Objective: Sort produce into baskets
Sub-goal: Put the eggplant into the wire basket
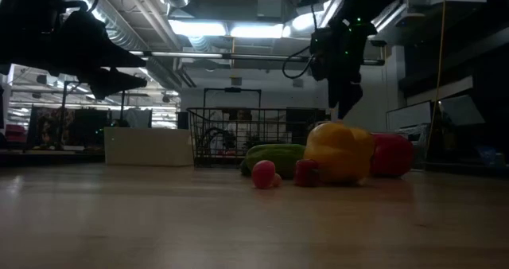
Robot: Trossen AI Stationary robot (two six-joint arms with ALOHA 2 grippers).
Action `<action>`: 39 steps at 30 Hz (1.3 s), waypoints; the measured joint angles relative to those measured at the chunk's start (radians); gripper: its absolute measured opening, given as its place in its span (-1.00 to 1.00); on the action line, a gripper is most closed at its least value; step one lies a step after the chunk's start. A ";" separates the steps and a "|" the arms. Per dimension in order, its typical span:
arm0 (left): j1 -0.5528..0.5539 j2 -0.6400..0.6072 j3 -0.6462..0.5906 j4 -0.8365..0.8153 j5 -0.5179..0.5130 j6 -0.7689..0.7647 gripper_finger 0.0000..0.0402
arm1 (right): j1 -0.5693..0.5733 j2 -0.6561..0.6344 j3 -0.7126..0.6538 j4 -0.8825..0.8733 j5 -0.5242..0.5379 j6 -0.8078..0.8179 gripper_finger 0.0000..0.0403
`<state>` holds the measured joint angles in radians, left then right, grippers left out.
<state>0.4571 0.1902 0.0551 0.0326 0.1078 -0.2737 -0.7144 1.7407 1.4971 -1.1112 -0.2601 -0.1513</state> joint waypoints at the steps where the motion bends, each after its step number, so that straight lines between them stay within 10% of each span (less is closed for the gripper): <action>1: 0.000 0.000 0.000 0.000 0.000 0.000 0.54 | 0.011 -0.004 0.000 -0.004 0.000 0.013 0.94; 26: 0.000 0.000 0.000 0.000 0.000 0.000 0.54 | 0.493 -0.041 -0.034 0.082 0.391 0.174 0.94; 39: 0.000 0.000 0.000 0.000 0.000 0.000 0.54 | 0.531 -0.040 -0.236 0.301 0.426 0.279 0.94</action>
<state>0.4568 0.1902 0.0551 0.0329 0.1078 -0.2737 -0.1833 1.7004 1.2613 -0.8098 0.1659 0.1275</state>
